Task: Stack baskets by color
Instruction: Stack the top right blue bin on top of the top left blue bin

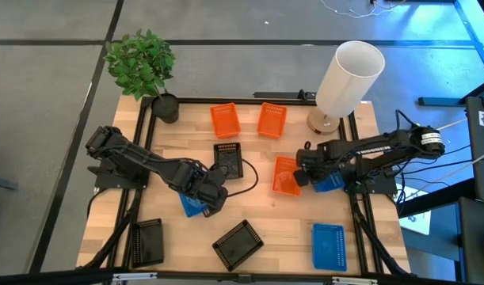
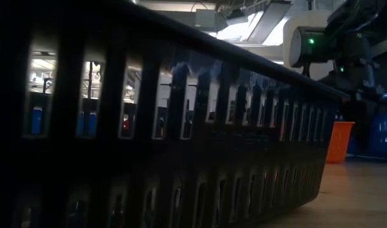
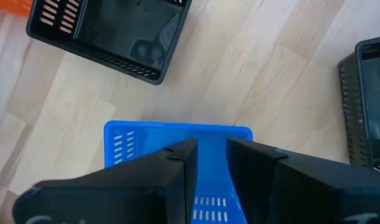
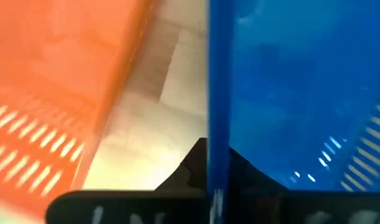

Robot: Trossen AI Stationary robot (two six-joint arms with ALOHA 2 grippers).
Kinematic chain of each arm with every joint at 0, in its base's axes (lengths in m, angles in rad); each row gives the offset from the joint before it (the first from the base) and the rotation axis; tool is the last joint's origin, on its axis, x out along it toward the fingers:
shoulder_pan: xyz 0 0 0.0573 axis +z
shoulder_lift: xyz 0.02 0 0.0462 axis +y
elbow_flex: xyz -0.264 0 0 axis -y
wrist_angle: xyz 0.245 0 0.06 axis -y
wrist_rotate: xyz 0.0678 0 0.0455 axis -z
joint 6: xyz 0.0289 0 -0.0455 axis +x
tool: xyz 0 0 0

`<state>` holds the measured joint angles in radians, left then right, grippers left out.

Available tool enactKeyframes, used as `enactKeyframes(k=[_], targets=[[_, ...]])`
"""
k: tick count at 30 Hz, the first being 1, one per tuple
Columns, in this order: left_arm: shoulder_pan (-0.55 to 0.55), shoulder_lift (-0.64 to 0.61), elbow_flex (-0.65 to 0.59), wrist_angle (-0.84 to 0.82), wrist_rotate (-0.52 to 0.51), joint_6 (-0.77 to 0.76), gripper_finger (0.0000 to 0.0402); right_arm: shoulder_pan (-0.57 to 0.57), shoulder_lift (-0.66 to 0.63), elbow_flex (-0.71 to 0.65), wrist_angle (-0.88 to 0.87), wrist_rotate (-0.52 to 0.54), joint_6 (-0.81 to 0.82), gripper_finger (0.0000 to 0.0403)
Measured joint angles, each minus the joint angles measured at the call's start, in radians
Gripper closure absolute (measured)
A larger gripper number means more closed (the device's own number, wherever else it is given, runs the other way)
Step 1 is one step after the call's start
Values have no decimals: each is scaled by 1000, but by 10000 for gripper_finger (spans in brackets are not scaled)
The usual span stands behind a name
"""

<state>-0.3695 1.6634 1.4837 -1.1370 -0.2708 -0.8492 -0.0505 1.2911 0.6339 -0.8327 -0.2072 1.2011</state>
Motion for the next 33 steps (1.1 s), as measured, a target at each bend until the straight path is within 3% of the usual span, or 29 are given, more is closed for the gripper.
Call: enactKeyframes(k=[9,18,27,33], targets=[[0,0,0,-1,-6,45,325,0,1,277,-251,108,-73,402],[-13,-11,0,-52,-88,125,325,30,1,532,-256,221,-284,403],[-30,-60,-2,-45,-183,509,325,42,15,570,-243,207,-627,403],[-25,-106,0,-7,-201,724,325,73,66,570,-208,206,-1001,403]])
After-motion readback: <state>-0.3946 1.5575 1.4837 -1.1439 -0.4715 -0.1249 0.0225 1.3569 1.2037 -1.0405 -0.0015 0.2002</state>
